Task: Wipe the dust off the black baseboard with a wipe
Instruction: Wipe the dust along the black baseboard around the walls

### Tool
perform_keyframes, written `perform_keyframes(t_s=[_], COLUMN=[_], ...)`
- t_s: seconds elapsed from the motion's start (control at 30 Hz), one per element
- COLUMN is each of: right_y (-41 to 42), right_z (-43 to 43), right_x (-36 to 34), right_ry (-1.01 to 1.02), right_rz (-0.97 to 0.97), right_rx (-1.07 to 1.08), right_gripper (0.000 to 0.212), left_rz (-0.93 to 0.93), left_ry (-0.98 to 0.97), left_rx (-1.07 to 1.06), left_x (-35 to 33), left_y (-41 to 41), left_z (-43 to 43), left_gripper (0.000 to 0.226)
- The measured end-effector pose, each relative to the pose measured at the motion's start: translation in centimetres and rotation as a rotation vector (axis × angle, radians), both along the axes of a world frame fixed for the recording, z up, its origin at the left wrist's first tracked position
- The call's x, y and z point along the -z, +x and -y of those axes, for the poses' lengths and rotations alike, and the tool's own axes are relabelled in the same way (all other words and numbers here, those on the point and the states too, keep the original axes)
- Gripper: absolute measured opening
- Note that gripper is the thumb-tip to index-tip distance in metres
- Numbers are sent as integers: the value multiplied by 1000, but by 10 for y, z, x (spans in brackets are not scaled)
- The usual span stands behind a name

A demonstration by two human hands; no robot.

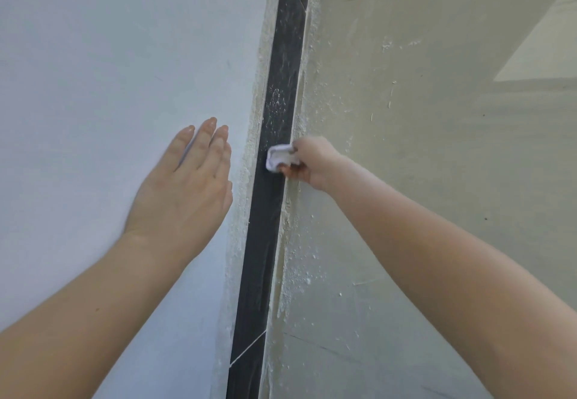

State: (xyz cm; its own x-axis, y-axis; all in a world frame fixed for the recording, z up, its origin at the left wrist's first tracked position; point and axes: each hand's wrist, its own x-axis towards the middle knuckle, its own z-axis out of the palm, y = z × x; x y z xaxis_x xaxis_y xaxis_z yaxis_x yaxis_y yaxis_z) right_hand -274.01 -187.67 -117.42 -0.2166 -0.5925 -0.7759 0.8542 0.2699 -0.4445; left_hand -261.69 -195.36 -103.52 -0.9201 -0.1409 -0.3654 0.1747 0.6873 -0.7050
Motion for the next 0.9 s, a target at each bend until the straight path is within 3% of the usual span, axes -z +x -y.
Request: perform_keyframes(t_s=[0.1,0.17,0.3,0.37,0.47,0.57,0.73,0.8,0.9], right_y=[-21,-18,23,39,28,-7,-38,-35,-6], right_z=[0,-2,-20,-21,-10,4,10,1,-17], right_x=[-3,1,-9,-16,-19,-21,-20,-14,3], right_ry=[-2,48,-48,-154,-161,-135,-155,-112,15], right_rz=[-2,-26,33,167,250,215,242,193,216], right_rx=[326,361,-309,-449,-252,-45,517,560,409], right_gripper=[12,18,21,18,23,27,24,20,17], left_rz=[-2,3,2,19,44,28,60,93,245], left_ry=[21,23,11,-17,-53,-15,24,54,44], left_rx=[-28,-37,-25,-10,-12,-83,-188,-226,-354], left_x=[-1,-2,0,0,-1,-1,-7,-11,-18], left_y=[0,-1,-1,-1,-3,-5,-10,-14,-24], left_z=[0,-2,0,0,-2,-6,-15,-19,-22], left_gripper=[56,56,56,57,59,60,64,65,65])
